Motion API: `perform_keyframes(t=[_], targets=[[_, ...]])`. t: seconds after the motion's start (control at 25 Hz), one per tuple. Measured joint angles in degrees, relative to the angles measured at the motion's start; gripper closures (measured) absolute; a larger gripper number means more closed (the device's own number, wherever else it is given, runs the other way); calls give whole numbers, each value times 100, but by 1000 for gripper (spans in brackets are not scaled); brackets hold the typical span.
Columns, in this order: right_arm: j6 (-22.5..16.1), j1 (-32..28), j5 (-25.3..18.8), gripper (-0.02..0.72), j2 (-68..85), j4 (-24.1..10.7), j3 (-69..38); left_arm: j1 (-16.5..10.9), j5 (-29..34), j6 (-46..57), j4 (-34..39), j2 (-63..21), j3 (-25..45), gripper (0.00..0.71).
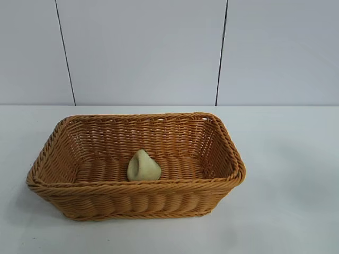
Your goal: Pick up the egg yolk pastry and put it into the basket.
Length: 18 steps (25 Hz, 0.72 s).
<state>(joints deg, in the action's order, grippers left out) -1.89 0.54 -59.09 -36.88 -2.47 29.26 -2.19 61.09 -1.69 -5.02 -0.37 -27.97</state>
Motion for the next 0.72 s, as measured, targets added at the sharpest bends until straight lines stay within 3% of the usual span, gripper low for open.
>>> perform_keyframes(t=[0.24,0.72], targets=[[7,0,71,71,1630,18,-32,0,0,0,0,0,0,14],[86,0,71,71,3236,52,-62,0,0,0,0,0,0,14]])
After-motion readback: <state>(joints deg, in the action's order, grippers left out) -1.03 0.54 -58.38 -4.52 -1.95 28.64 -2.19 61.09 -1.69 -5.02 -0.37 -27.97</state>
